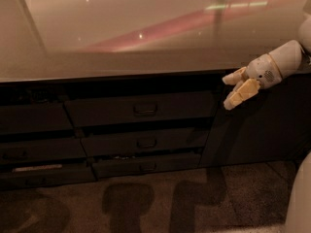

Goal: Open top drawer

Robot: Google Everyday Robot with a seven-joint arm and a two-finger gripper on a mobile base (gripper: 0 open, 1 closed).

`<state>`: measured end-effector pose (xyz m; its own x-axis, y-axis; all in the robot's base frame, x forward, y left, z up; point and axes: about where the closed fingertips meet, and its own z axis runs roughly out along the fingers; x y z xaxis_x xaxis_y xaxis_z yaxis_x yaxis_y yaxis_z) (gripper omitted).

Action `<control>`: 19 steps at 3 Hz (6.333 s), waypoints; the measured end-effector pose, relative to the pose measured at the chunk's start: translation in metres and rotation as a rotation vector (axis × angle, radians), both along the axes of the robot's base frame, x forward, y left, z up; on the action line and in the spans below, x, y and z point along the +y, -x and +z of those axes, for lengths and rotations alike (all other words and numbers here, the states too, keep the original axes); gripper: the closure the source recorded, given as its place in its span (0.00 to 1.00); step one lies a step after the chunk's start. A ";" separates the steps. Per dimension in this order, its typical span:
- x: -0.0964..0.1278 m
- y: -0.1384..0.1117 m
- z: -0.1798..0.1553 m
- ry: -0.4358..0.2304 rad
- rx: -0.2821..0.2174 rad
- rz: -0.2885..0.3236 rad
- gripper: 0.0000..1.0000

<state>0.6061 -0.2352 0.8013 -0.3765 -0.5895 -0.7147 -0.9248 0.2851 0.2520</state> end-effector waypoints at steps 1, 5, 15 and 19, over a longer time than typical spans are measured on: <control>0.009 -0.008 0.002 0.164 -0.053 -0.078 0.00; 0.041 -0.013 0.009 0.567 -0.171 -0.327 0.00; 0.076 0.049 -0.048 0.917 -0.165 0.443 0.00; 0.053 0.049 -0.055 0.527 -0.341 0.412 0.00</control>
Offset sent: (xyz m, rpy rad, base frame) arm 0.0028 0.0071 -0.0119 -0.8086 -0.2053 -0.3624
